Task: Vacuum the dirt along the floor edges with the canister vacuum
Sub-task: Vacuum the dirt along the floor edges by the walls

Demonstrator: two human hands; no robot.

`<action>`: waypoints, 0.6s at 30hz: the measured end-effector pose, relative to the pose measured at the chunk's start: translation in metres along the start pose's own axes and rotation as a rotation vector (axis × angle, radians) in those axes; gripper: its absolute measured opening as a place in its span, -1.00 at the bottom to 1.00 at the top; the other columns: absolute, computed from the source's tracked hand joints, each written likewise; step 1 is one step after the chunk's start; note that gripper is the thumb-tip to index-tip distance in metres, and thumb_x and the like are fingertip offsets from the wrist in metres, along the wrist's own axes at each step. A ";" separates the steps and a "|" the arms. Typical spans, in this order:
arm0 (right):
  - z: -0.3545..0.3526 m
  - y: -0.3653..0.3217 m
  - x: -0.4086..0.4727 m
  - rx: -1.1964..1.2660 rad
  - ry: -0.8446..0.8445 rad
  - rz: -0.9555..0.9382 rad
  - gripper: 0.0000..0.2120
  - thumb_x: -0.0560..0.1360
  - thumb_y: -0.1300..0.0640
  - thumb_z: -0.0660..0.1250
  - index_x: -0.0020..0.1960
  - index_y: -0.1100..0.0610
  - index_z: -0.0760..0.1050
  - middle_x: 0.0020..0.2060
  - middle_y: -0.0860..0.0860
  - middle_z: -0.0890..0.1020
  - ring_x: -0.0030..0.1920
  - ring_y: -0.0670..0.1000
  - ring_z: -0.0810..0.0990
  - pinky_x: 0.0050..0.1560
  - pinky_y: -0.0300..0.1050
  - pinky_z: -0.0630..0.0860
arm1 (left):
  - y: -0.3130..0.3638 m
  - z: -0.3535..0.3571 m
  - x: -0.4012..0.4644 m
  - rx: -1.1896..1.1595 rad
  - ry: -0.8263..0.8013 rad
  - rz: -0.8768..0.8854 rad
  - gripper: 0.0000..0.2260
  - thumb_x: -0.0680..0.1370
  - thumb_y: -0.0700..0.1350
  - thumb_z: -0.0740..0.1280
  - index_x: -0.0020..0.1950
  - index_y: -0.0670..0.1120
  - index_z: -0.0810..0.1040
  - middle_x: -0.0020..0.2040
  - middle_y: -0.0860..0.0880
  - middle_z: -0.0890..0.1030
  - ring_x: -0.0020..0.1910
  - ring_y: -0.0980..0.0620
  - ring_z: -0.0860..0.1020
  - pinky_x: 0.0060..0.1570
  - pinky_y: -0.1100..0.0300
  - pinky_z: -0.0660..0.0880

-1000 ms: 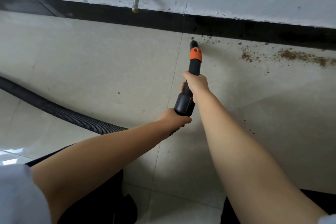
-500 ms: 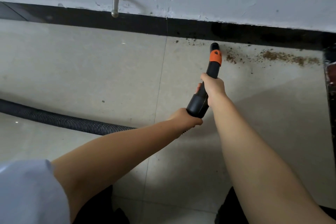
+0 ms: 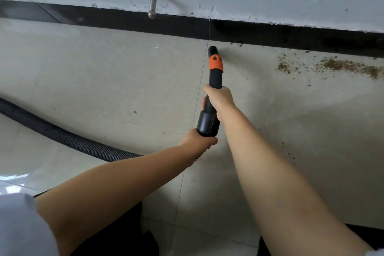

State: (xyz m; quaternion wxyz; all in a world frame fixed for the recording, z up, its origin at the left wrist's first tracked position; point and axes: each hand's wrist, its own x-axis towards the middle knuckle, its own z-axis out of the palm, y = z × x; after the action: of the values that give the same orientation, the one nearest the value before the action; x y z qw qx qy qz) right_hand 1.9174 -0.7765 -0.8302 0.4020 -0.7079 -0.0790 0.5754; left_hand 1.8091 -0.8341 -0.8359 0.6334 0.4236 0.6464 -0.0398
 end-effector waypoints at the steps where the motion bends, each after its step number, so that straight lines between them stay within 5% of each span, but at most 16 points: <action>1: -0.001 0.000 -0.001 -0.001 0.012 0.004 -0.93 0.46 0.25 0.23 -0.14 0.15 0.33 -0.47 0.07 0.46 -0.58 -0.01 0.41 -0.45 -0.24 0.42 | 0.000 0.001 0.000 0.015 -0.001 -0.003 -0.86 0.42 -0.17 0.39 -0.12 -0.07 0.45 -0.26 -0.06 0.51 -0.36 0.03 0.42 -0.32 0.20 0.39; 6: -0.038 0.006 0.001 0.137 0.190 0.019 -0.91 0.47 0.23 0.26 -0.13 0.14 0.34 -0.47 0.05 0.46 -0.55 0.00 0.42 -0.43 -0.20 0.43 | 0.013 0.021 0.006 0.180 -0.074 0.039 -0.81 0.42 -0.13 0.40 -0.04 -0.07 0.44 -0.32 -0.02 0.47 -0.42 0.06 0.41 -0.44 0.26 0.36; 10: -0.076 0.002 0.006 0.208 0.305 0.023 -0.92 0.47 0.22 0.26 -0.13 0.15 0.35 -0.47 0.05 0.46 -0.53 0.01 0.44 -0.41 -0.17 0.45 | 0.034 0.043 0.013 0.269 -0.161 0.105 -0.74 0.41 -0.12 0.42 0.05 -0.07 0.44 -0.23 -0.05 0.53 -0.29 0.02 0.50 -0.28 0.19 0.47; 13: -0.092 -0.006 0.011 0.215 0.325 0.032 -0.93 0.46 0.22 0.26 -0.11 0.17 0.36 -0.47 0.05 0.46 -0.53 0.00 0.43 -0.38 -0.15 0.47 | 0.044 0.055 0.015 0.297 -0.155 0.136 -0.70 0.38 -0.09 0.42 0.08 -0.09 0.50 -0.17 -0.09 0.58 -0.20 -0.05 0.56 -0.19 0.10 0.53; 18: -0.087 -0.016 0.015 0.201 0.250 0.035 -0.90 0.48 0.24 0.26 -0.17 0.15 0.33 -0.45 0.07 0.45 -0.53 0.01 0.42 -0.39 -0.17 0.46 | 0.047 0.054 0.017 0.260 -0.115 0.133 -0.76 0.40 -0.08 0.40 0.03 -0.07 0.48 -0.24 -0.05 0.53 -0.28 -0.03 0.50 -0.32 0.20 0.43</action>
State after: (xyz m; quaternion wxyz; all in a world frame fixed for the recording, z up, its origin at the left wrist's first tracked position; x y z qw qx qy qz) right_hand 2.0042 -0.7988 -0.8300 0.4676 -0.7315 0.0420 0.4945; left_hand 1.8828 -0.8276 -0.8380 0.6104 0.5412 0.5687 -0.1053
